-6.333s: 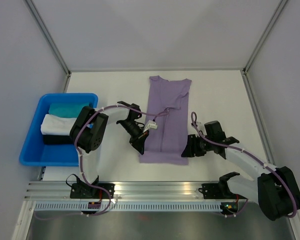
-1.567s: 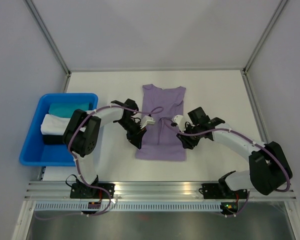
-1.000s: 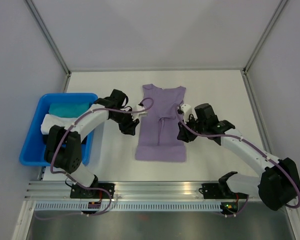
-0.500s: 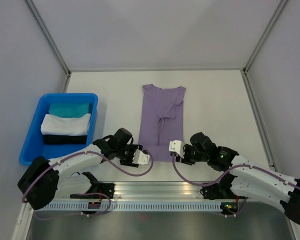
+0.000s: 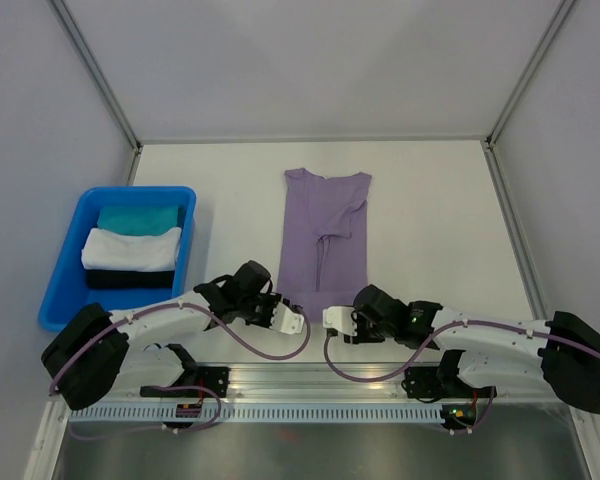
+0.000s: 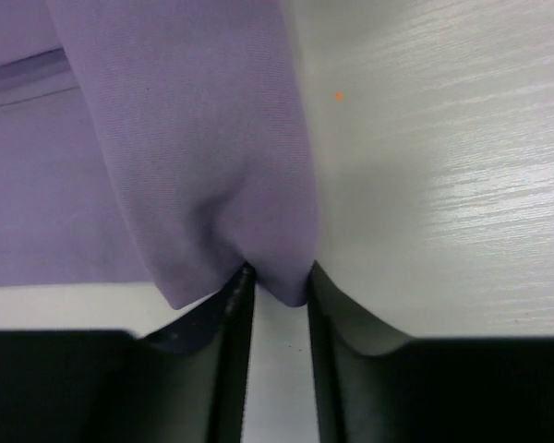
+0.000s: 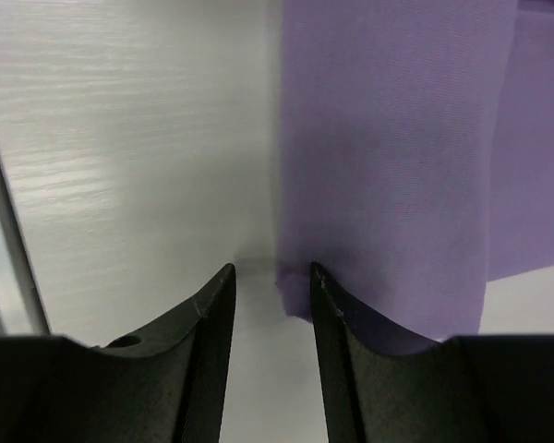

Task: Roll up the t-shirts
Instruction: Roll the tshirt

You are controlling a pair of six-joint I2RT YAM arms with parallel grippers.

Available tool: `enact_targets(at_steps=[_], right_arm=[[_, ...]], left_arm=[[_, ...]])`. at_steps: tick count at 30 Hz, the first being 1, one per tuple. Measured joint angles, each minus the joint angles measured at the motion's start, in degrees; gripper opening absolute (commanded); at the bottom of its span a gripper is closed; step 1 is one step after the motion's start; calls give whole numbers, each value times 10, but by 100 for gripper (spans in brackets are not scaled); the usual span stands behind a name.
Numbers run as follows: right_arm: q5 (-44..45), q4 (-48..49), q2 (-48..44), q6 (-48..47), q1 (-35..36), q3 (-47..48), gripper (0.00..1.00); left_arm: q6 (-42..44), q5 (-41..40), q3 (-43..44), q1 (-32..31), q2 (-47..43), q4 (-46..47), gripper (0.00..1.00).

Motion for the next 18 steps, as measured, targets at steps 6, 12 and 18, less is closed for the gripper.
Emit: enact_targets(at_steps=[6, 12, 18], right_arm=[[55, 42, 33, 18, 0, 2, 9], [50, 32, 35, 20, -20, 9, 0], [-74, -73, 21, -4, -90, 64, 0]], left_arm=[[-1, -6, 0, 0, 6, 9, 3], [-3, 0, 16, 4, 11, -14, 2], [-3, 101, 122, 60, 66, -148, 2]])
